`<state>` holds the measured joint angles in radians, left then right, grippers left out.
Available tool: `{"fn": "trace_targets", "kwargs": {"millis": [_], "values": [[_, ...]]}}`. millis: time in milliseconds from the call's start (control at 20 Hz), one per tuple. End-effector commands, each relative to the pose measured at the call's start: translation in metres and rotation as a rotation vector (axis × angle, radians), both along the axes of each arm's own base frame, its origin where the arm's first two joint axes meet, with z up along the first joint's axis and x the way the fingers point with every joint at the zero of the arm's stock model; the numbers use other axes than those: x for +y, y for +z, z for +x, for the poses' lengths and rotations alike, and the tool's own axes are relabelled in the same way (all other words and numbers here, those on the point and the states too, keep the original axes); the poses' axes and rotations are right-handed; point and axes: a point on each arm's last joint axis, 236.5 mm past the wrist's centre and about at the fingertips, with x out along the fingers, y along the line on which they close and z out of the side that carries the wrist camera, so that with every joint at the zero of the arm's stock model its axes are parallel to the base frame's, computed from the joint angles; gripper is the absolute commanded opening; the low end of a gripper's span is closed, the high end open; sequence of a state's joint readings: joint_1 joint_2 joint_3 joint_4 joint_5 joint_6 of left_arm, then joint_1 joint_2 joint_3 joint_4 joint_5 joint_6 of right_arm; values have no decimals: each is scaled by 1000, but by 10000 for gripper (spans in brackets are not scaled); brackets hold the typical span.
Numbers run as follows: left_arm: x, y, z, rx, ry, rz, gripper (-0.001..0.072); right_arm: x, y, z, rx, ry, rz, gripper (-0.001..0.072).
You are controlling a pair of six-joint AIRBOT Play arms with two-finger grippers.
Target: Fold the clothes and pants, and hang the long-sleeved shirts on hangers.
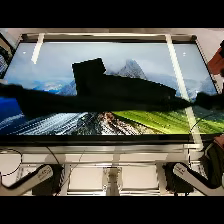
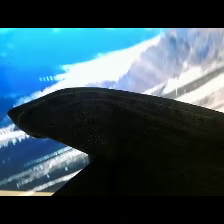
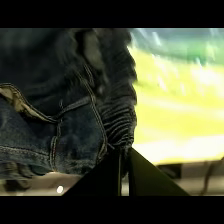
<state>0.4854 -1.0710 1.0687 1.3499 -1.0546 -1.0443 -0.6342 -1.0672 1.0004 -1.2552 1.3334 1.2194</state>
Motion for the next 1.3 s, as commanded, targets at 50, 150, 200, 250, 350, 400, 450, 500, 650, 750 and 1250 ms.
{"fn": "trace_targets", "kwargs": {"millis": [50,150,200,250,350,400,450,500,650,750,1250], "values": [[-41,-73,-78,51,-10,-23,20,4,-45,-66,109,-88,42,31],[-58,-92,-106,112,49,-99,30,5,-51,-90,221,-92,49,31],[-63,-91,-110,102,66,-117,80,2,-54,-103,280,-104,33,31],[-68,-87,-113,98,81,-137,180,-2,-55,-113,326,-124,22,31],[-66,-86,-124,129,90,-123,188,-10,-58,-130,405,-152,-10,105],[-60,-88,-130,150,103,-99,190,-13,-58,-137,439,-159,-22,209],[-50,-89,-135,171,126,-60,248,-15,-59,-142,460,-158,-30,225],[-41,-88,-138,178,158,-32,316,-18,-58,-144,469,-161,-45,229],[-35,-62,-121,106,172,-19,423,-34,-46,-140,455,-180,-104,363],[-30,-25,-98,-5,173,-8,423,-47,-25,-121,377,-197,-142,364],[-121,66,94,-243,-111,-355,562,0,-22,18,16,-101,164,531]]}}
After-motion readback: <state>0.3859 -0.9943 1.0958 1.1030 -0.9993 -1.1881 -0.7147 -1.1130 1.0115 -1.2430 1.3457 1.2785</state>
